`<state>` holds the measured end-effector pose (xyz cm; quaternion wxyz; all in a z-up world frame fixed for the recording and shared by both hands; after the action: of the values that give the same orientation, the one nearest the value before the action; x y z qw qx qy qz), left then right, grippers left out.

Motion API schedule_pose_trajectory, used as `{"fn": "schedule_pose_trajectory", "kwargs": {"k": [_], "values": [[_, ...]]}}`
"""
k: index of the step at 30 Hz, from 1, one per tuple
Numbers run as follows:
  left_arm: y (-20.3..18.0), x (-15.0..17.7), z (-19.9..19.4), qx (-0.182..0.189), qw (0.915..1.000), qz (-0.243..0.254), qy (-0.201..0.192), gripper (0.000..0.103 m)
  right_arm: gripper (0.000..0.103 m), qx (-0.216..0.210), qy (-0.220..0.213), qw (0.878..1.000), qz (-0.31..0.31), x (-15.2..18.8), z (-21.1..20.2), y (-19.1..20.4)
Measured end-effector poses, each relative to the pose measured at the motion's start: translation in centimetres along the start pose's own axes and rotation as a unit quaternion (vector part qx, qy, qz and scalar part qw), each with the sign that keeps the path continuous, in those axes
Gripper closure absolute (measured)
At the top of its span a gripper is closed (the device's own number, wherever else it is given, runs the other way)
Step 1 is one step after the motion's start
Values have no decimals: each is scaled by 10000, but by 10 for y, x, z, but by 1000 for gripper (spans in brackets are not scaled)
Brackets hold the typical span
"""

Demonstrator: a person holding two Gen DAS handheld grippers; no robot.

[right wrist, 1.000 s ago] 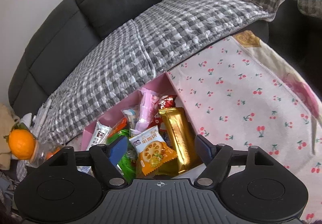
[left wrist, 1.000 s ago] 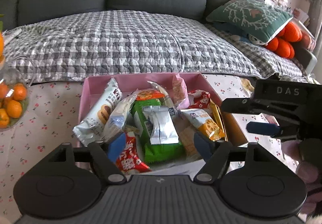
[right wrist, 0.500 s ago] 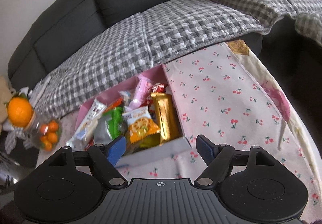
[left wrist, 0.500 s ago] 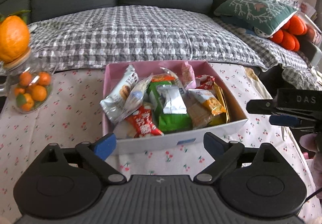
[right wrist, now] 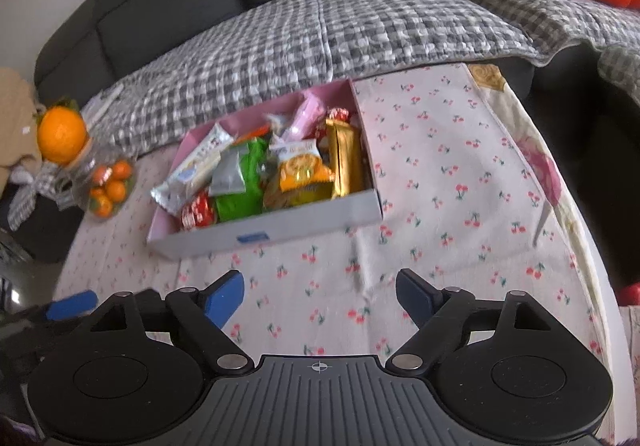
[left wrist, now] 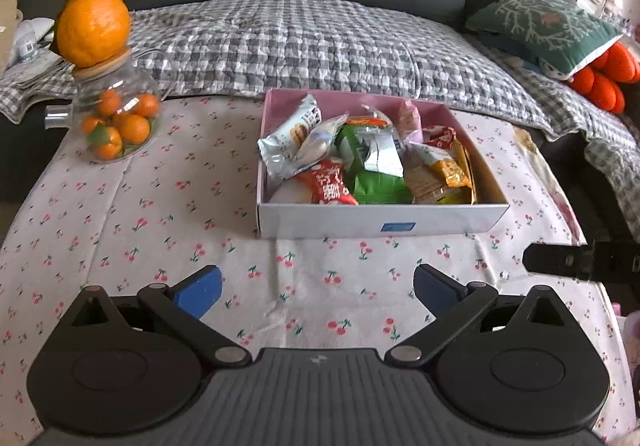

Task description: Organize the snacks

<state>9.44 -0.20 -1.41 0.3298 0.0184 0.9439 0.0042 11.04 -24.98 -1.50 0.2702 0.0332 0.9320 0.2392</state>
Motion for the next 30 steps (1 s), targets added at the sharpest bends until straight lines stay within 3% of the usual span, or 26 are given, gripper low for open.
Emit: {"fn": "schedule_pose_trajectory", "kwargs": {"k": [12, 30], "values": [[-3, 5, -7, -356, 9993, 61, -55, 1, 15, 591, -149, 9973, -420, 11, 3, 14], [-3, 9, -7, -518, 9986, 111, 75, 0, 15, 757, -90, 9952, -609, 14, 12, 18]]}}
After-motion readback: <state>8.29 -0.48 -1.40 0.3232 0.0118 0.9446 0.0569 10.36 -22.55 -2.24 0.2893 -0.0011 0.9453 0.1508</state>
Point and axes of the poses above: each gripper's, at about its wrist camera, not at the fingertips, and z roughly the way its jaws point, y to its left, x to its underside, the point moved 3 cm from there along z, roughly the way its jaws point, and after that the axes turned 6 degrees about -x, right-handed, at the moved point
